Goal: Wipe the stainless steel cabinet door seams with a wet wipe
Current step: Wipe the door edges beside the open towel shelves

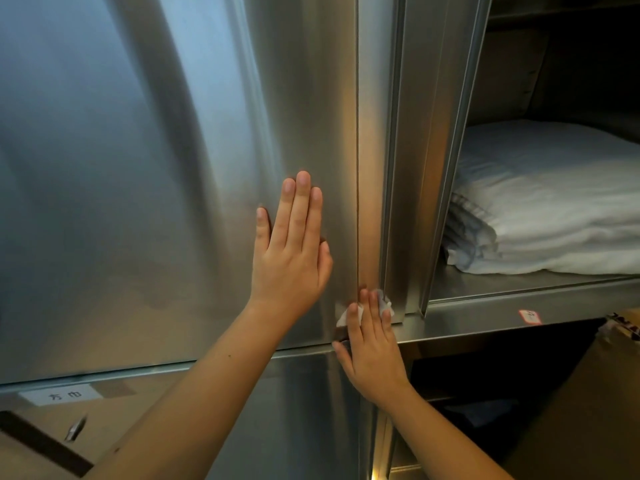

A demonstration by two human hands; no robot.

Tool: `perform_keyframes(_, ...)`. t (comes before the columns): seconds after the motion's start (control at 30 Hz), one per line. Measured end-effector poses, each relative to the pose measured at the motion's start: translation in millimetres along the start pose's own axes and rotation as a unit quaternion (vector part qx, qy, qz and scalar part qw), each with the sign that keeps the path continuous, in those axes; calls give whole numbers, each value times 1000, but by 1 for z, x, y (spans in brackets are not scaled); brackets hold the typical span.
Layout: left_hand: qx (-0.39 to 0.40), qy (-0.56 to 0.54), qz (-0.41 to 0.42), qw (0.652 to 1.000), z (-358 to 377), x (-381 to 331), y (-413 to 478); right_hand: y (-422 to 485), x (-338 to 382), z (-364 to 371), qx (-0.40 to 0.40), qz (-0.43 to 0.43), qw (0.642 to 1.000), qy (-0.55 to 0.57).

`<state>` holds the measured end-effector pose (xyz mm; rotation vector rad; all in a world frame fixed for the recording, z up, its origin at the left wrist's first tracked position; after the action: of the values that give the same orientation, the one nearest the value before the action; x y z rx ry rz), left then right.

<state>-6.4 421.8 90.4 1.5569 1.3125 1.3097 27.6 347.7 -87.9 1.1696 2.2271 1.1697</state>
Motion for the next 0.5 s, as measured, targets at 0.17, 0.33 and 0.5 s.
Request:
perform_keyframes(0.17, 4, 1, -4, 1000, 0, 0, 0, -20, -7, 8, 58, -18, 997, -55)
perform_keyframes(0.33, 3, -4, -8, 1000, 1, 0, 0, 20, -3, -18, -10, -21, 1000, 12)
perform_keyframes(0.5, 3, 2, -1, 1000, 3, 0, -2, 15, -3, -4, 36, -9, 999, 28)
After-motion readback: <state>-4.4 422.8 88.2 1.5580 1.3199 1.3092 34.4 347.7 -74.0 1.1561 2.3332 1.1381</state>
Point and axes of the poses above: each hand's wrist, its own y-axis towards the middle knuckle, its own z-axis out of the palm, x = y × z, the point moved 10 cm from there along y, towards the middle knuckle, and after that the axes turned 13 degrees about -x, right-handed, at the moved point
